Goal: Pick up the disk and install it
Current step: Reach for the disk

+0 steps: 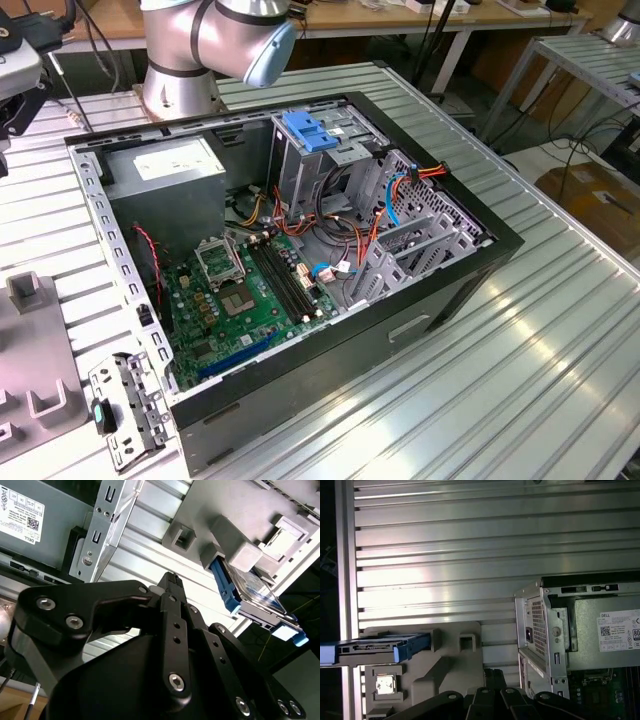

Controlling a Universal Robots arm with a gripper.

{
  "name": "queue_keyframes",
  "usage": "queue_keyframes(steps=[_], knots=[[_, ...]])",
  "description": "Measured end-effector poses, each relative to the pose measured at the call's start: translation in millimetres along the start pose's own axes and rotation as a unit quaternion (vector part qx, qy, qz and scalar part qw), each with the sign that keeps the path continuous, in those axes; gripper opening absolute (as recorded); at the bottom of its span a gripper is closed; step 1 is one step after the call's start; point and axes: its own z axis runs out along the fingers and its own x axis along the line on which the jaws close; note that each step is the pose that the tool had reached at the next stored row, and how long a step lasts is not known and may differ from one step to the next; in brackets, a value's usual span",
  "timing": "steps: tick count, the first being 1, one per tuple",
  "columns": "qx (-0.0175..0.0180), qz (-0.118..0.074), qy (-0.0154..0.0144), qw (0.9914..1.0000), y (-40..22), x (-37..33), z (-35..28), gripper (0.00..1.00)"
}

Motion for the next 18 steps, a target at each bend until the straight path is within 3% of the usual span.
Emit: queue_keyframes(steps=[11,18], knots=[[0.0,0.0,0.0001,1.0,-0.2,2.5,0.0,0.11],[0.0,0.0,0.0001,1.0,-1.1,16.2,0.2,0.11]])
